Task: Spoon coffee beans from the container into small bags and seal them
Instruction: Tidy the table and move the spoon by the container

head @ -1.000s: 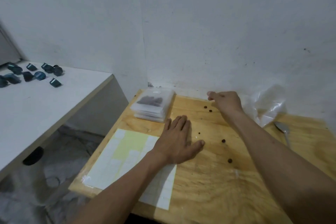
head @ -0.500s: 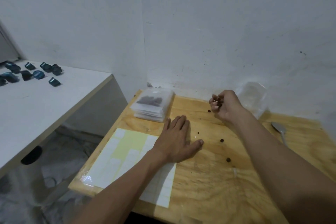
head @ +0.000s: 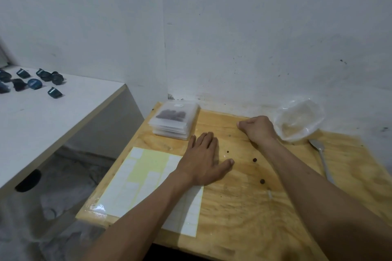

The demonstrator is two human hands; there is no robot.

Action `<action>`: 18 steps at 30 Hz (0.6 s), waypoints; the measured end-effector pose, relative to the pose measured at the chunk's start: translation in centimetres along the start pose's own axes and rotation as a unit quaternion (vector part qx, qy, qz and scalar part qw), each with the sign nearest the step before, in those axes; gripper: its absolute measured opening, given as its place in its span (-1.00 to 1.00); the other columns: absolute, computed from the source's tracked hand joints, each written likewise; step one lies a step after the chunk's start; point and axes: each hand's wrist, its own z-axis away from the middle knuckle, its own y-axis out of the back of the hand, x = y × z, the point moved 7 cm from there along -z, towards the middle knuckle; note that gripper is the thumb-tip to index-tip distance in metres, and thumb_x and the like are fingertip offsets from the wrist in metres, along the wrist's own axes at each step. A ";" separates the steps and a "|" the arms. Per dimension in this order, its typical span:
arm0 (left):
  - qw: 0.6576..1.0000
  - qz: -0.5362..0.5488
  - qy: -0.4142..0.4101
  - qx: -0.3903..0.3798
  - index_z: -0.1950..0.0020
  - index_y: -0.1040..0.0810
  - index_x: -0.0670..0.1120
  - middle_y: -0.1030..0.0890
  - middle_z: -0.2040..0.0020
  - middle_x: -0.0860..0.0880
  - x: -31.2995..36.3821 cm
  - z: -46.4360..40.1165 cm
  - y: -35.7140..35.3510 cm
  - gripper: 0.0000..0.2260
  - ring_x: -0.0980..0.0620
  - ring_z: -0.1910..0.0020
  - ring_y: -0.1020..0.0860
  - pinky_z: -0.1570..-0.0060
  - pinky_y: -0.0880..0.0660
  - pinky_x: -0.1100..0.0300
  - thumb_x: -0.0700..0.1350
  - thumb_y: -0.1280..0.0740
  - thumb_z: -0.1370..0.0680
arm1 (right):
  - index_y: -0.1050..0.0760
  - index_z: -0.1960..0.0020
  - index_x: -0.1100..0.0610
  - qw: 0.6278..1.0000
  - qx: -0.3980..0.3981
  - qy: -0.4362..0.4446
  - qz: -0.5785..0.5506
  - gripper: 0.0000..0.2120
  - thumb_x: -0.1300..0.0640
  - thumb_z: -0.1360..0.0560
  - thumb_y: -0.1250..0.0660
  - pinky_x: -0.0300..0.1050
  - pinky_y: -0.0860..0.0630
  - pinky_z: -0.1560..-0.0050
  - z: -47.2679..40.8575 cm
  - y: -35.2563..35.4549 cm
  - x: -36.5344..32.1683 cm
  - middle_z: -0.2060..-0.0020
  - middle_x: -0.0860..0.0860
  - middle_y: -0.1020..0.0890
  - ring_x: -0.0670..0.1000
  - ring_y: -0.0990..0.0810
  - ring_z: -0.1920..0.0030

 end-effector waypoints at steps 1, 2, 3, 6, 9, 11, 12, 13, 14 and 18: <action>1.000 0.000 -0.002 0.003 -0.64 -0.14 -0.21 -0.07 -0.68 -0.16 0.0 0.0 0.0 -0.17 -0.06 -0.66 0.03 -0.61 0.13 -0.15 0.39 -0.04 -0.59 | -0.59 0.18 0.14 0.994 -0.020 -0.043 -0.097 -0.84 0.08 -0.49 -0.45 -0.16 -0.37 0.30 0.1 -0.1 0.4 0.33 0.00 -0.48 -0.01 -0.44 0.36; 1.000 -0.001 -0.004 0.005 -0.62 -0.16 -0.21 -0.08 -0.67 -0.17 0.0 0.0 0.0 -0.17 -0.06 -0.66 0.02 -0.60 0.12 -0.16 0.40 -0.03 -0.58 | -0.50 0.20 0.16 0.970 -0.052 -0.092 -0.221 -0.84 0.13 -0.50 -0.40 -0.17 -0.31 0.42 0.2 -0.3 0.7 0.37 0.02 -0.42 -0.03 -0.35 0.43; 1.000 -0.001 -0.005 0.006 -0.61 -0.18 -0.21 -0.09 -0.67 -0.17 0.0 0.0 0.0 -0.17 -0.06 -0.66 0.01 -0.60 0.10 -0.17 0.40 -0.03 -0.58 | -0.43 0.20 0.16 0.927 -0.081 -0.138 -0.339 -0.86 0.19 -0.52 -0.33 -0.21 -0.27 0.51 0.5 -0.6 0.9 0.38 0.03 -0.39 -0.05 -0.29 0.48; 1.000 -0.007 -0.008 0.015 -0.56 -0.25 -0.21 -0.14 -0.65 -0.17 -0.2 -0.2 -0.2 -0.19 -0.06 -0.64 -0.03 -0.59 0.06 -0.18 0.41 -0.01 -0.57 | -0.46 0.15 0.24 0.838 -0.116 -0.204 -0.492 -0.83 0.22 -0.56 -0.15 -0.29 -0.26 0.61 1.8 -0.1 1.3 0.35 0.07 -0.44 -0.08 -0.30 0.49; 1.000 -0.010 -0.009 0.010 -0.59 -0.21 -0.21 -0.12 -0.66 -0.16 -0.2 -0.2 -0.3 -0.12 -0.06 -0.65 -0.02 -0.60 0.07 -0.17 0.44 0.06 -0.53 | -0.60 0.03 0.28 0.908 -0.091 -0.158 -0.378 -0.75 0.12 -0.59 -0.23 -0.28 -0.22 0.61 3.0 2.2 2.4 0.37 0.00 -0.45 -0.10 -0.29 0.50; 1.000 -0.005 -0.010 0.008 -0.62 -0.18 -0.20 -0.11 -0.66 -0.15 -0.2 -0.2 -0.3 -0.08 -0.05 -0.65 0.00 -0.60 0.09 -0.16 0.45 0.09 -0.50 | -0.70 0.05 0.17 0.974 -0.052 -0.082 -0.205 -0.74 -0.01 -0.57 -0.38 -0.25 -0.30 0.47 4.3 3.9 2.8 0.36 -0.09 -0.49 -0.11 -0.39 0.44; 1.000 -0.003 -0.009 0.010 -0.61 -0.20 -0.20 -0.12 -0.66 -0.14 -0.2 -0.2 -0.2 -0.07 -0.05 -0.64 -0.01 -0.60 0.09 -0.16 0.46 0.11 -0.48 | -0.73 0.08 0.11 0.989 -0.039 -0.038 -0.140 -0.75 -0.07 -0.52 -0.45 -0.24 -0.40 0.35 5.2 4.5 2.8 0.33 -0.12 -0.57 -0.12 -0.51 0.34; 1.000 -0.002 -0.009 0.013 -0.59 -0.23 -0.19 -0.16 -0.64 -0.14 -0.1 -0.2 -0.2 -0.06 -0.05 -0.63 -0.04 -0.60 0.07 -0.17 0.47 0.12 -0.46 | -0.74 0.12 0.08 0.994 -0.037 0.002 -0.103 -0.76 -0.10 -0.47 -0.51 -0.21 -0.48 0.22 6.1 4.8 2.7 0.26 -0.12 -0.67 -0.12 -0.62 0.21; 1.000 -0.003 -0.007 0.016 -0.56 -0.26 -0.19 -0.19 -0.62 -0.13 -0.1 -0.2 -0.1 -0.07 -0.06 -0.62 -0.07 -0.59 0.05 -0.17 0.47 0.12 -0.45 | -0.75 0.15 0.06 0.995 -0.043 0.033 -0.082 -0.76 -0.11 -0.42 -0.55 -0.20 -0.53 0.12 7.1 4.8 2.6 0.21 -0.10 -0.73 -0.13 -0.68 0.12; 1.000 -0.011 -0.002 0.014 -0.57 -0.26 -0.18 -0.18 -0.63 -0.13 -0.2 -0.2 -0.2 -0.14 -0.07 -0.62 -0.06 -0.59 0.05 -0.16 0.44 0.03 -0.52 | -0.76 0.16 -0.01 0.994 -0.071 0.079 0.009 -0.84 -0.07 -0.35 -0.62 -0.47 -0.46 0.27 9.9 4.4 3.1 0.26 -0.15 -0.75 -0.29 -0.67 0.20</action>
